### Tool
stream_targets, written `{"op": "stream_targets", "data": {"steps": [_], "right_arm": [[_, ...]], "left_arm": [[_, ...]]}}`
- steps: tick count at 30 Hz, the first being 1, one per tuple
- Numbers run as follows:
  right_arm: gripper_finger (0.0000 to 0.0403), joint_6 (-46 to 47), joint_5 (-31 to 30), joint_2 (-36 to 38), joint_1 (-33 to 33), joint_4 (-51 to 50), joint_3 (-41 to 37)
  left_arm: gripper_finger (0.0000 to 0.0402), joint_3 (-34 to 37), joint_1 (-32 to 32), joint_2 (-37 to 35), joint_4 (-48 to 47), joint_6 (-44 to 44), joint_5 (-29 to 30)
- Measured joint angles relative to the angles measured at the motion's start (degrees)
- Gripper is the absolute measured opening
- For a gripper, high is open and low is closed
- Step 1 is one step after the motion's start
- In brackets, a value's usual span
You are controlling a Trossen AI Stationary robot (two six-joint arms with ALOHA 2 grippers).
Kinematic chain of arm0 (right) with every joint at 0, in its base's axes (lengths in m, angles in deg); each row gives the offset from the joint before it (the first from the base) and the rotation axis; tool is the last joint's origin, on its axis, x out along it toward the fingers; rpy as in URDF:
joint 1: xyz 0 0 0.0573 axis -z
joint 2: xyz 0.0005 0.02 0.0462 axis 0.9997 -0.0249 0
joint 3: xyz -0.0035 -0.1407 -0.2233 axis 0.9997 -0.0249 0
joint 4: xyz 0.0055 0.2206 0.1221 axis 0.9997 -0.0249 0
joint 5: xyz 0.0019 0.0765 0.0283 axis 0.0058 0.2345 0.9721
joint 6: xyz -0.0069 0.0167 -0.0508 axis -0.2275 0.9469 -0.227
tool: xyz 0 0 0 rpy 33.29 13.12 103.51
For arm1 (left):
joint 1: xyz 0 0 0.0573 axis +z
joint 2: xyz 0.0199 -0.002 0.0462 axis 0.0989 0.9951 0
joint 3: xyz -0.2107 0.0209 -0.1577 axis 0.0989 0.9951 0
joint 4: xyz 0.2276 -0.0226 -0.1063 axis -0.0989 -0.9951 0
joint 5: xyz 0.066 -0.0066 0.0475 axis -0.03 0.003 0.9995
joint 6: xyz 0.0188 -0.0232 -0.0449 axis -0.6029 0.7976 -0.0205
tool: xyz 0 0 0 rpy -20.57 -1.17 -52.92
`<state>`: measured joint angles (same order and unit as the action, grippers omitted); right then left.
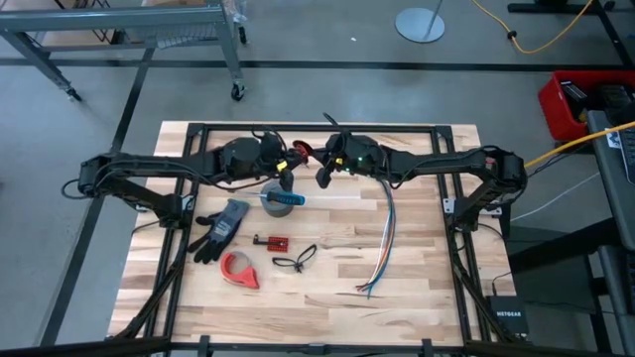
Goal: Coil cords
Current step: Coil the red wire into the black spool
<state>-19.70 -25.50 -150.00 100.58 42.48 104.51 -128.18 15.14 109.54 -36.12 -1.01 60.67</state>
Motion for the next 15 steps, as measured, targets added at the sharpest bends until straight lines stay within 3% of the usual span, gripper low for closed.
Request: {"op": "stream_targets", "data": {"steps": [15], "right_arm": [[0.0,0.1,0.0,0.1,0.0,10.4,0.0]], "left_arm": [[0.0005,-0.1,-1.2,1.9,2.7,-3.1,0.3]]}}
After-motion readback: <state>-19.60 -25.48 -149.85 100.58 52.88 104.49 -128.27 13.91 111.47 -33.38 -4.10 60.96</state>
